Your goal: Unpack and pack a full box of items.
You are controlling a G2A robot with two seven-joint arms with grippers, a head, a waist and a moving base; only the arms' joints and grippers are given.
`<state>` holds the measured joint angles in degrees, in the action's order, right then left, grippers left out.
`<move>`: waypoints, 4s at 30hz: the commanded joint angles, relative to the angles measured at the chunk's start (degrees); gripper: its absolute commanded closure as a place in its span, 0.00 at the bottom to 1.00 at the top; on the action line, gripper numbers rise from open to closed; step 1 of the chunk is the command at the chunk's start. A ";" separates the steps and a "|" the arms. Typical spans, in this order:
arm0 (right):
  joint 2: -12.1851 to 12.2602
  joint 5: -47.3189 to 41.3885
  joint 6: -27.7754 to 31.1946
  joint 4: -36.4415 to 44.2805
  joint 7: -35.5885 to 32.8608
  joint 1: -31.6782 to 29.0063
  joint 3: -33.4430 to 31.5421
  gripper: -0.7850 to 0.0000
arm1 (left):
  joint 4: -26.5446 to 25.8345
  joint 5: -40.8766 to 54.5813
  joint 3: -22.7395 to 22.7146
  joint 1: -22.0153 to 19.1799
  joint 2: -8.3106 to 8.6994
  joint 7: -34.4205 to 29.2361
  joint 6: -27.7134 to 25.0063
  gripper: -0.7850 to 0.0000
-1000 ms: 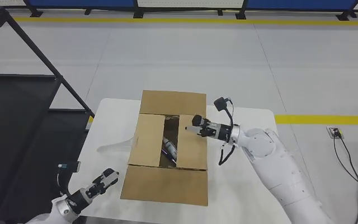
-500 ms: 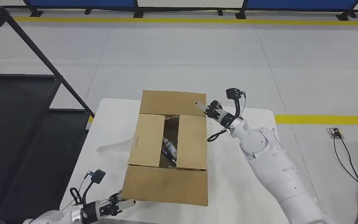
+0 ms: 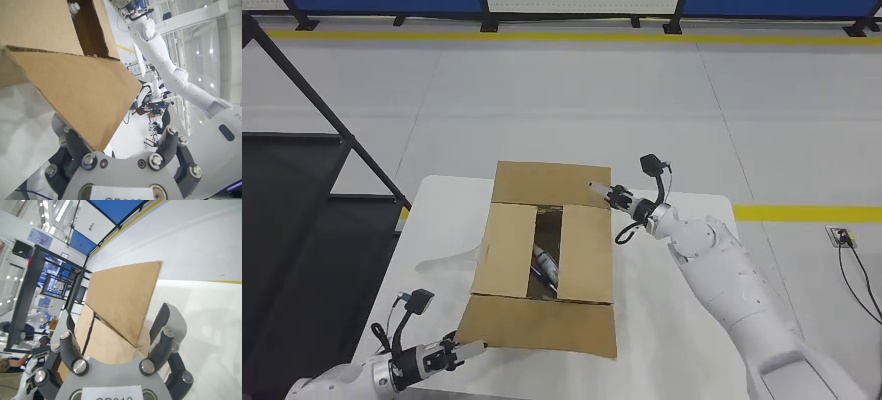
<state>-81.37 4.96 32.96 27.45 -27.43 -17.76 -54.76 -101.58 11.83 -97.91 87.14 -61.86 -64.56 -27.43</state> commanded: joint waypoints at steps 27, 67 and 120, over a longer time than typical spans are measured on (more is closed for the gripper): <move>0.86 -15.46 19.51 -3.15 -24.11 3.50 -5.18 0.00 | 0.95 -5.99 10.09 -12.01 -0.34 18.58 11.15 0.00; 4.76 -12.26 -19.70 28.59 -35.99 -10.63 -4.65 0.00 | 6.25 -25.58 26.88 -25.29 -3.14 38.72 18.24 0.00; 5.66 -12.78 -18.91 29.29 -34.28 -14.05 -5.94 0.00 | 31.94 11.64 13.89 -23.53 -5.06 47.11 24.37 0.00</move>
<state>-75.71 -7.81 14.05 56.74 -61.71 -31.81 -60.70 -71.32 22.64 -84.40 64.80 -66.76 -17.14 -3.02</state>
